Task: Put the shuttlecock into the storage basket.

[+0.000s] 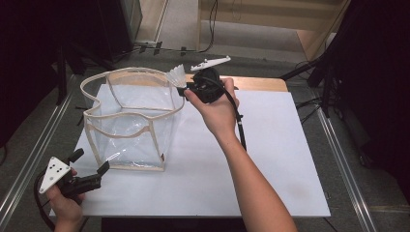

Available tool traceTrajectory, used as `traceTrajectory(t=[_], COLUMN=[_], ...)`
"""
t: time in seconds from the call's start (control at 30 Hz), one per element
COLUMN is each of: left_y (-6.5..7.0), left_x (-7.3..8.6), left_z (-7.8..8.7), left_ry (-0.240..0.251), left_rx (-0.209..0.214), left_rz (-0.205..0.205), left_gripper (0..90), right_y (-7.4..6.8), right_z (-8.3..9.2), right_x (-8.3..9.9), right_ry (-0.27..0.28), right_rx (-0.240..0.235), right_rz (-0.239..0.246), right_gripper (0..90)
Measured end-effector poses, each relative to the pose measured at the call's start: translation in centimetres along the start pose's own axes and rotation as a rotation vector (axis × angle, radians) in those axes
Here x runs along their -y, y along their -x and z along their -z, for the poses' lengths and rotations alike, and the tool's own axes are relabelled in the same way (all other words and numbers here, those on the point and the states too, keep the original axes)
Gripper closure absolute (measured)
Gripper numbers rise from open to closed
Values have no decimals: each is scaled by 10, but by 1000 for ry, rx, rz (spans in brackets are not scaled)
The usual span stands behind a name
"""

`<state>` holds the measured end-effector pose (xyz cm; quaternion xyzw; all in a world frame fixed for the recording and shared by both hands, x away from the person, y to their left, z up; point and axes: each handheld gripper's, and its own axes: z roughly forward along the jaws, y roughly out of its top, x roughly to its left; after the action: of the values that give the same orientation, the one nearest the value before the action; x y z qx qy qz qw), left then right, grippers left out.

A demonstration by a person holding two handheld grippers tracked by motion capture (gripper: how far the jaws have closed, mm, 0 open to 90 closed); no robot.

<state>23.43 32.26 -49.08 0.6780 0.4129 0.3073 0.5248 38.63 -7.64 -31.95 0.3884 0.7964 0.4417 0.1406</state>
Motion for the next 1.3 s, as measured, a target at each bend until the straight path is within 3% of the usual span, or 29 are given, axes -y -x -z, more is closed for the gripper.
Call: traceTrajectory(t=[0.63, 1.2, 1.23, 1.27, 1.3], left_y=[0, 0, 0, 0, 0], left_x=[0, 0, 0, 0, 0], left_z=[0, 1, 1, 1, 1], left_ry=[0, 1, 1, 2, 2], left_rx=[0, 1, 1, 1, 1], left_rz=[1, 1, 0, 0, 0], left_gripper=[18, 18, 18, 18, 18], right_y=[-14, -23, -24, -25, -26], right_z=[-5, -17, -18, -18, -18], right_x=[-6, -3, -2, -2, -2], right_ry=[11, -22, -27, -18, -17], right_rx=[-36, -70, -74, -59, -73], right_rz=[26, 46, 52, 60, 63], right_gripper=[633, 628, 617, 540, 511])
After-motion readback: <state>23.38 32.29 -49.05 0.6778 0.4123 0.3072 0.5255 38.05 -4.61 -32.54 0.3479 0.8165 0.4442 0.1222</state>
